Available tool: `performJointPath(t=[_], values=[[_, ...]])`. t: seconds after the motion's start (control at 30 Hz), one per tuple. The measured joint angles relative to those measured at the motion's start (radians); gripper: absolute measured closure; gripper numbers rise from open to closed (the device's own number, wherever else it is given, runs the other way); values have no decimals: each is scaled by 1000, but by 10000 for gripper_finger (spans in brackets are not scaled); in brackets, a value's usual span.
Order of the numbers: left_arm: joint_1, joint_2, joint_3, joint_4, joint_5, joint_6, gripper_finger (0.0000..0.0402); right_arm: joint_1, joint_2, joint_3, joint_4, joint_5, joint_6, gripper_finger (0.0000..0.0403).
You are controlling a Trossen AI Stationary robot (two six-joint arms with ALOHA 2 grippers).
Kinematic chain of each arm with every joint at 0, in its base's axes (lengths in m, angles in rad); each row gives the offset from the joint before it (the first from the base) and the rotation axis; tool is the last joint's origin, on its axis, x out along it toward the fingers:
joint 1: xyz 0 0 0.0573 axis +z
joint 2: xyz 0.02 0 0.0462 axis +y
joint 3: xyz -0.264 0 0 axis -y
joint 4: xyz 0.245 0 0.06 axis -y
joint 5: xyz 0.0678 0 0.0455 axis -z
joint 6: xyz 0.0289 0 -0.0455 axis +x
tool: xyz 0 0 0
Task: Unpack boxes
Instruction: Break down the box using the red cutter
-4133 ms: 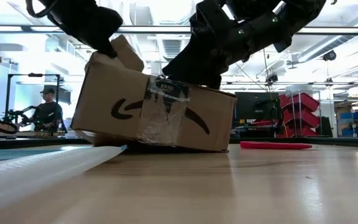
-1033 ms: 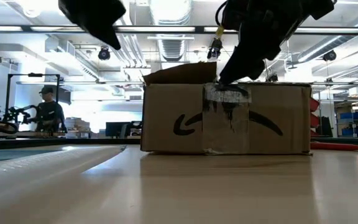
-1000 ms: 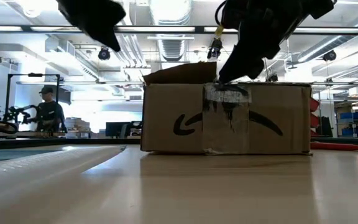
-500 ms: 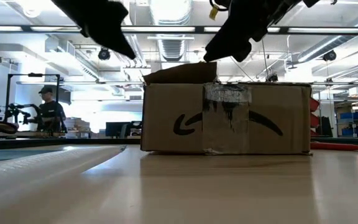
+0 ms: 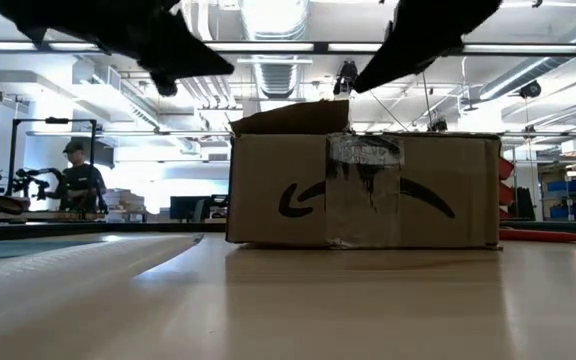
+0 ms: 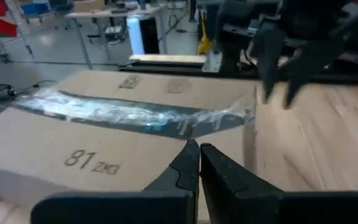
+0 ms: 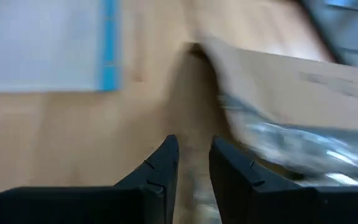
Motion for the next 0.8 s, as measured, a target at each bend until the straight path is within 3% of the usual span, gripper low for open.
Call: performJointPath(t=[0.1,0.47,0.53,0.7,0.8], values=[[1,6,-3,6,3,10,401,-11,-9,-3,-32,65,34,350],[2,31,6,11,39,14,401,-91,-14,-88,22,61,42,379],[3,35,6,13,55,14,401,-108,-27,-126,81,20,39,380],[2,35,6,20,100,17,401,-167,-65,-208,276,-218,-25,380],[2,33,4,15,136,38,401,-207,-102,-230,296,-255,-41,380]])
